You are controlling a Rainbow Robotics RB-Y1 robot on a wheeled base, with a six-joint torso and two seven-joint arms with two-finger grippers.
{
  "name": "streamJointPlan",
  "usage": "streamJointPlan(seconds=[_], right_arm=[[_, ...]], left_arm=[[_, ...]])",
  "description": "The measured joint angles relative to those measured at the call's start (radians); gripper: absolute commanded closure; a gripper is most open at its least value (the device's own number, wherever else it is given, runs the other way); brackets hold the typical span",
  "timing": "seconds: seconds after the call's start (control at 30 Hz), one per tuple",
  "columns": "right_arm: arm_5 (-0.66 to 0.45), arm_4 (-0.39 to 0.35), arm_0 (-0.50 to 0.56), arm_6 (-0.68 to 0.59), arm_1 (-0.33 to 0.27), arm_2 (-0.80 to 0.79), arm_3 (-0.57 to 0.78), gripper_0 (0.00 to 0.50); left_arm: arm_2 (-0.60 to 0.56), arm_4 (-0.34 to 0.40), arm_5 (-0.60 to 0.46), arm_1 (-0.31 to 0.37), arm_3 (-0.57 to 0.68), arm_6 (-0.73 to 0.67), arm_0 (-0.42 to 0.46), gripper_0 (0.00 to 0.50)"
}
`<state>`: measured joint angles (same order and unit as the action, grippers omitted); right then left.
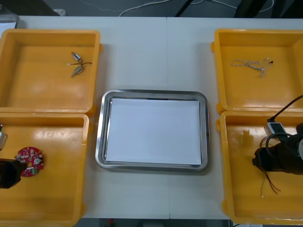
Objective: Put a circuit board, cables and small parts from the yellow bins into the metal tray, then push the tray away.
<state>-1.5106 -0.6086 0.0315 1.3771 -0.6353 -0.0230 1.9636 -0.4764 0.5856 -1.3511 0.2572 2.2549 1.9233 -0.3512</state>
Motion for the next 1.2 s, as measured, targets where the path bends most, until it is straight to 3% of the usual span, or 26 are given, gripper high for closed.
streamJointPlan(seconds=[0.03, 0.1, 0.13, 0.7, 1.2], right_arm=[[0.0, 0.0, 0.0, 0.0, 0.0, 0.0, 0.0, 0.132], [0.002, 0.001, -0.001, 0.0, 0.0, 0.0, 0.0, 0.449], [0.002, 0.001, -0.001, 0.0, 0.0, 0.0, 0.0, 0.494], [-0.003, 0.0, -0.021, 0.003, 0.0, 0.0, 0.001, 0.5], [-0.25, -0.048, -0.055, 0.063, 0.0, -0.104, 0.169, 0.5]], left_arm=[[0.012, -0.01, 0.012, -0.005, 0.0, 0.0, -0.008, 0.0], [0.032, -0.022, 0.025, -0.014, 0.0, 0.0, -0.019, 0.0], [0.04, -0.025, 0.026, -0.019, 0.0, 0.0, -0.023, 0.0], [0.114, -0.137, 0.049, -0.071, -0.011, -0.005, -0.029, 0.0], [0.136, -0.162, 0.096, -0.075, -0.054, -0.005, -0.029, 0.059]])
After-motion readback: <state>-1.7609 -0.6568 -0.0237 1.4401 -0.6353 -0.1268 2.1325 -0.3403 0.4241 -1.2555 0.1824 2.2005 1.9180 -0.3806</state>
